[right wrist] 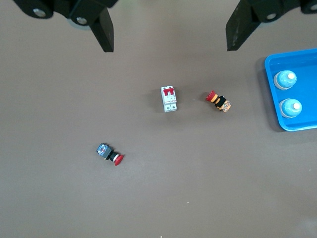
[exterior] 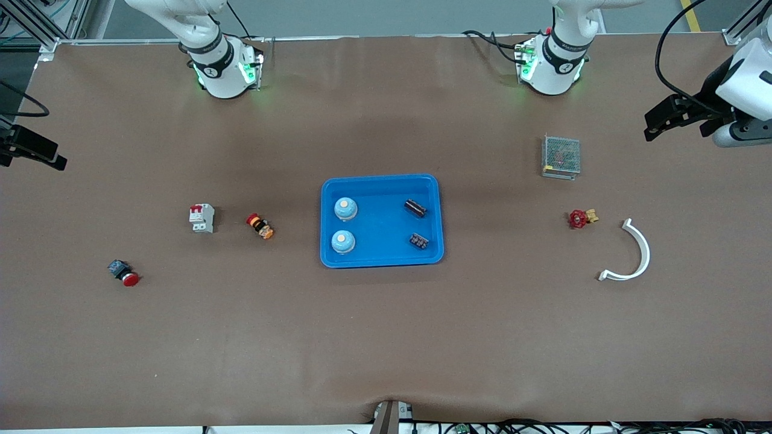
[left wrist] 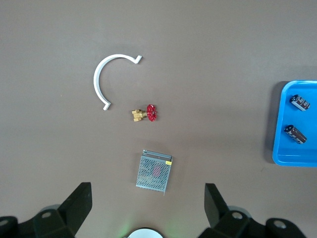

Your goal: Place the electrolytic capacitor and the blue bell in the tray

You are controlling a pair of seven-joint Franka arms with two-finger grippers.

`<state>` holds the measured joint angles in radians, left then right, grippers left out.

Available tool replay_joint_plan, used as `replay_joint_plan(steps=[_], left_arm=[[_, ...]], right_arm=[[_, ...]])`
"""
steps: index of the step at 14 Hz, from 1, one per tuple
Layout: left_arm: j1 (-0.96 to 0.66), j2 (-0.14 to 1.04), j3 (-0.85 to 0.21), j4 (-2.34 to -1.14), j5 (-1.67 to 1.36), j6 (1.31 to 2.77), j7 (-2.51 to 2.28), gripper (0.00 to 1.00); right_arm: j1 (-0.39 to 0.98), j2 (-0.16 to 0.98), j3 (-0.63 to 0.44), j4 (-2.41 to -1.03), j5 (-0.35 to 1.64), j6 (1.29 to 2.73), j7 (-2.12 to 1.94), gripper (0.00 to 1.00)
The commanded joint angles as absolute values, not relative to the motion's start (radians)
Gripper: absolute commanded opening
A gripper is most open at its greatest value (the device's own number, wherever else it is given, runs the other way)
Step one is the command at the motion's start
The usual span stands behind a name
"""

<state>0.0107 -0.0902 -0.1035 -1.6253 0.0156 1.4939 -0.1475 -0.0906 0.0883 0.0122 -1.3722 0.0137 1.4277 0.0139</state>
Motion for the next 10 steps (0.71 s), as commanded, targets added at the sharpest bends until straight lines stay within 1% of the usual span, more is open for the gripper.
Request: replay_joint_plan(steps=[1,4,10], left_arm=[[0.017,-0.104,-0.103,-1.638,0.011,1.506,-0.127,1.00],[0.012,-0.072,-0.103,-1.597,0.015,1.508,-0.136,1.00],[0.012,-0.055,-0.104,-1.571,0.015,1.509,-0.130,1.00]], right_arm=[[-0.092,0.091,0.018,-1.365,-0.006,1.427,0.002,1.00],[-0.092,0.092,0.018,-1.364,-0.006,1.430,0.003,1.00],[-0.091,0.094,0.020,-1.364,-0.005,1.437,0.008,1.00]])
